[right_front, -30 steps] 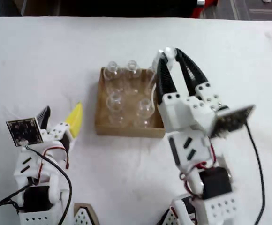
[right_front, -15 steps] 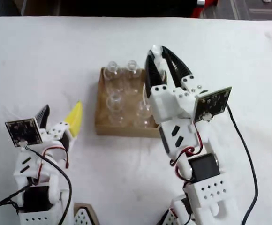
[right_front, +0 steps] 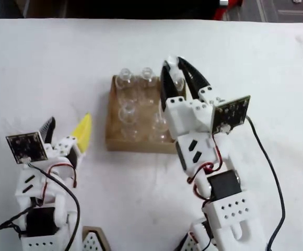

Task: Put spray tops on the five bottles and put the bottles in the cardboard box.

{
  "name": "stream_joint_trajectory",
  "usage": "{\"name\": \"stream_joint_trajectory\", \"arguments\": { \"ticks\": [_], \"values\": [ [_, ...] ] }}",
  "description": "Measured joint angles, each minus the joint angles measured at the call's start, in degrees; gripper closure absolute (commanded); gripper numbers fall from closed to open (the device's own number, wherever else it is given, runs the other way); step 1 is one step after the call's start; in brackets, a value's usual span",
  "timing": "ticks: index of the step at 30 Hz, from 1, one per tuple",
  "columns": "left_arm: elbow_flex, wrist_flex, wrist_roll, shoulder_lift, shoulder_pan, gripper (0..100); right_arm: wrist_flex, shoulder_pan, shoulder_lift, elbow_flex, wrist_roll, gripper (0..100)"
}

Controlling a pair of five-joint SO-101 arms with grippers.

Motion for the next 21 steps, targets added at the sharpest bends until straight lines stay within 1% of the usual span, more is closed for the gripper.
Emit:
{"name": "stream_joint_trajectory", "arguments": {
  "ticks": [13, 17, 21],
  "values": [
    [0.00, 0.00, 0.00, 0.00, 0.00, 70, -1.85, 0.00, 3.69, -1.05, 0.00, 97.9],
    [0.00, 0.00, 0.00, 0.00, 0.00, 70, -4.22, 0.00, 3.60, -1.14, 0.00, 97.9],
    [0.00, 0.00, 0.00, 0.00, 0.00, 70, -4.40, 0.09, 2.37, -1.14, 0.00, 97.9]
  ]
}}
